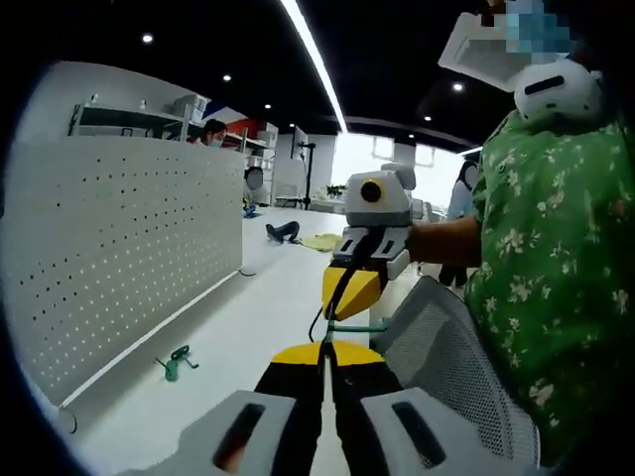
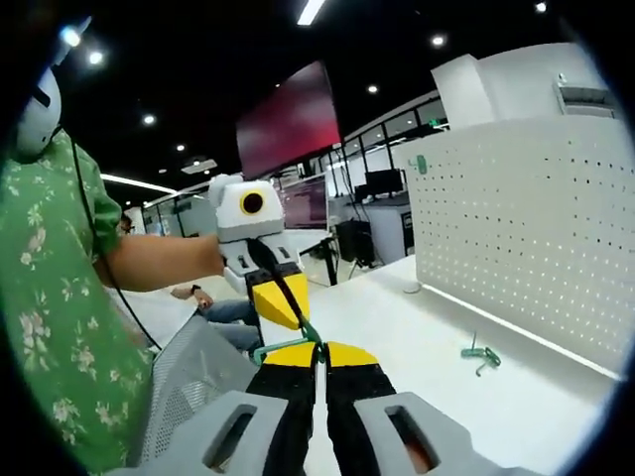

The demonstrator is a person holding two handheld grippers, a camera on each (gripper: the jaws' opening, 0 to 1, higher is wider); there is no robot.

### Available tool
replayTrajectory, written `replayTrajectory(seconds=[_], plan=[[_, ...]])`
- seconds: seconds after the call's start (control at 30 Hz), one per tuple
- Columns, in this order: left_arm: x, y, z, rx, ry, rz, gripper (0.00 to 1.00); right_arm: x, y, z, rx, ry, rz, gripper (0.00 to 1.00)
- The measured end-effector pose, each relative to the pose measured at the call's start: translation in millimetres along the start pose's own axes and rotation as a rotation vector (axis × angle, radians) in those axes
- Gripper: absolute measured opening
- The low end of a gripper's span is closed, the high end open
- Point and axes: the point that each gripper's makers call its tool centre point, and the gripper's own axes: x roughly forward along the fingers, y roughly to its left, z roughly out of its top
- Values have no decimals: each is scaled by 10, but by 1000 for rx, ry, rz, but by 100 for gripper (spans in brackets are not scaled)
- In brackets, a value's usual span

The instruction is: Insert the hook assembly into the mounting plate slot until the hook locks in place.

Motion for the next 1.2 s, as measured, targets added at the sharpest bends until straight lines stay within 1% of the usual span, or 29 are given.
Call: replayTrajectory(seconds=[0.1, 0.17, 0.27, 0.3, 0.33, 0.43, 0.47, 0.6, 0.73, 0.77, 0.83, 0.97, 1.07, 1.13, 1.2], plan=[[13, 32, 19, 42, 0, 33, 3, -1, -39, 16, 12, -7, -13, 1], [24, 40, 11, 62, 14, 47, 3, 0, -45, 13, 14, -4, -17, 1], [37, 70, -4, 117, 44, 85, 4, 4, -66, 8, 20, -3, -24, 0], [39, 71, -3, 121, 47, 89, 4, 6, -72, 9, 22, -3, -26, 0], [41, 95, 1, 144, 53, 112, 4, 6, -81, 12, 24, -5, -31, 0], [50, 98, 3, 173, 62, 135, 5, 7, -99, 22, 30, -8, -37, 0], [49, 118, 6, 196, 67, 153, 5, 7, -104, 28, 32, -9, -40, 0], [49, 142, 29, 234, 72, 192, 7, 4, -121, 45, 41, -11, -48, 0], [42, 165, 6, 257, 86, 214, 10, 3, -153, 56, 67, -18, -58, 0], [32, 183, 8, 280, 93, 233, 10, 3, -164, 54, 68, -17, -64, 0], [28, 183, 20, 296, 95, 248, 13, 3, -179, 54, 74, -17, -71, 0], [6, 201, 72, 327, 85, 284, 13, 9, -247, 46, 94, -12, -95, 0], [5, 212, 73, 326, 83, 294, 13, 24, -316, 50, 113, -7, -121, 0], [12, 215, 58, 334, 88, 303, 13, 39, -381, 52, 142, -2, -144, 0], [21, 221, 36, 360, 104, 318, 14, 57, -425, 58, 167, 1, -151, 0]])
